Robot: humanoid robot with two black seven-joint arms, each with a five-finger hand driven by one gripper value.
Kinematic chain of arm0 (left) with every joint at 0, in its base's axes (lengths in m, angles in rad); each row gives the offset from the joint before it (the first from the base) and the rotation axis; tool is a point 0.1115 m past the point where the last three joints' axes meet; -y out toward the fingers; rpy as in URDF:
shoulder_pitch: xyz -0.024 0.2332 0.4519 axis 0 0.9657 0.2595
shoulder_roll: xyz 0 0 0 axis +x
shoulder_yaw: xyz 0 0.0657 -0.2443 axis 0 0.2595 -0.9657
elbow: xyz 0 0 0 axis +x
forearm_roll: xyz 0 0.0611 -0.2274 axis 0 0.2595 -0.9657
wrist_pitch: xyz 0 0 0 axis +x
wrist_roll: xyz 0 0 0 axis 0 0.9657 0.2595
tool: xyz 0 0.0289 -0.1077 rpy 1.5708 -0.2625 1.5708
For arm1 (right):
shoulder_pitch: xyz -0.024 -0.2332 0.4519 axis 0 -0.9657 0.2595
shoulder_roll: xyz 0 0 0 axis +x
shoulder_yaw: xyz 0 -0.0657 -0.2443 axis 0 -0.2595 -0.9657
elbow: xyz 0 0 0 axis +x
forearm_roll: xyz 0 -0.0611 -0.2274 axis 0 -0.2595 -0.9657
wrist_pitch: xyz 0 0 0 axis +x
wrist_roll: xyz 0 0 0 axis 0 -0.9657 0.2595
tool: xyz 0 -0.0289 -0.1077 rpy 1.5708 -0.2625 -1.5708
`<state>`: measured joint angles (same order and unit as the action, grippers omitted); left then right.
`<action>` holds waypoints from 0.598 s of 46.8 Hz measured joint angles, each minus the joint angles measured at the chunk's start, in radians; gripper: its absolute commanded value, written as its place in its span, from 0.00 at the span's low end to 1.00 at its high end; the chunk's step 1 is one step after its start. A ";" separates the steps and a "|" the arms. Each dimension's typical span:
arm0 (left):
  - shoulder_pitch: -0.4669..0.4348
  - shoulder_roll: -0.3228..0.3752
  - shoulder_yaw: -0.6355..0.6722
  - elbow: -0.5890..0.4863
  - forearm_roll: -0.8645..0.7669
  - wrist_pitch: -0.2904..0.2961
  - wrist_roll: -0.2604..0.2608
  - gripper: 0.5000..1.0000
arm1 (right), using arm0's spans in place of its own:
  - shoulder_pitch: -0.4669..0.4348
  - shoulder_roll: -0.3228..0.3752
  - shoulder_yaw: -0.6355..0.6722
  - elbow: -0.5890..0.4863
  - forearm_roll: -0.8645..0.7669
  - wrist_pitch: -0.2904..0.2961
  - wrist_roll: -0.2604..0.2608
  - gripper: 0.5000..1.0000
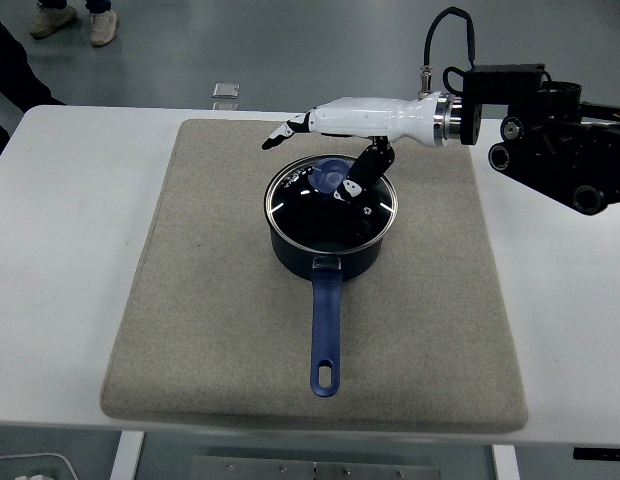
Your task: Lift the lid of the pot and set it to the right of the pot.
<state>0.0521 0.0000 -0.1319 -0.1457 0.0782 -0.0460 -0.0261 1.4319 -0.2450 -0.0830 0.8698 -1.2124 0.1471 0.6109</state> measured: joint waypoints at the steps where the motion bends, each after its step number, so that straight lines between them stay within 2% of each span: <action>1: 0.000 0.000 0.000 0.000 0.000 0.000 0.000 1.00 | -0.001 0.000 0.000 0.000 -0.006 0.000 0.000 0.79; 13: -0.001 0.000 0.000 0.000 0.000 0.000 0.000 1.00 | -0.011 0.000 0.000 -0.001 -0.095 -0.047 0.000 0.79; 28: 0.000 0.000 0.000 0.000 0.000 0.000 0.000 1.00 | -0.002 -0.009 -0.003 -0.002 -0.168 -0.061 0.000 0.79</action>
<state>0.0517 0.0000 -0.1319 -0.1457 0.0782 -0.0460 -0.0261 1.4303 -0.2544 -0.0855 0.8681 -1.3806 0.0859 0.6109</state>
